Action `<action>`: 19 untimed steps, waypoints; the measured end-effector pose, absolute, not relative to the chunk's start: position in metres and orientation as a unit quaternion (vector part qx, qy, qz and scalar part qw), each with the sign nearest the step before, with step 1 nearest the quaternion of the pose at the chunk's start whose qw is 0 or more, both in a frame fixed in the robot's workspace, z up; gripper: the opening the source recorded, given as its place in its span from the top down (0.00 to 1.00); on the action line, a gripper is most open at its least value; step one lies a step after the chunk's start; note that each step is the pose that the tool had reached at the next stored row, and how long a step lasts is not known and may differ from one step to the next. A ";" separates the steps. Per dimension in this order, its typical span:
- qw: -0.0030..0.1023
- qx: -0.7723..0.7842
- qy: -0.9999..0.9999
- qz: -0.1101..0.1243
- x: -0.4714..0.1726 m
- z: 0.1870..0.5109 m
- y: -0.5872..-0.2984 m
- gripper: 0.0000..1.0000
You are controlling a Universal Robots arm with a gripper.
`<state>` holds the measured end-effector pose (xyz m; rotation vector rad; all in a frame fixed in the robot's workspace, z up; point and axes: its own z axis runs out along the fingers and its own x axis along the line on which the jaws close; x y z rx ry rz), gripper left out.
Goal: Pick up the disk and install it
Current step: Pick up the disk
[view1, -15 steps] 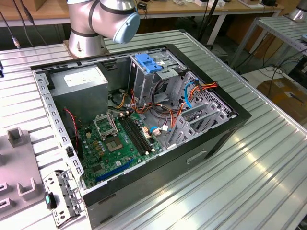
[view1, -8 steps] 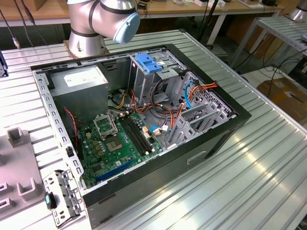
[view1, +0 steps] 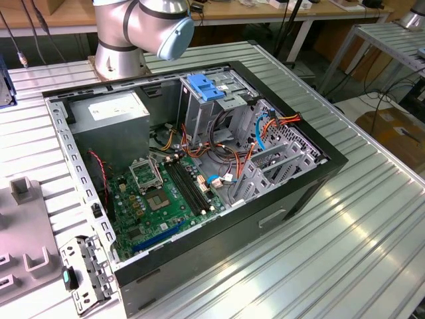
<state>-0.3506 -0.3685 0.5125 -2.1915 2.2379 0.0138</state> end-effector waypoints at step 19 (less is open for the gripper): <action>0.005 -0.700 0.714 0.004 -0.336 0.513 -0.368 0.63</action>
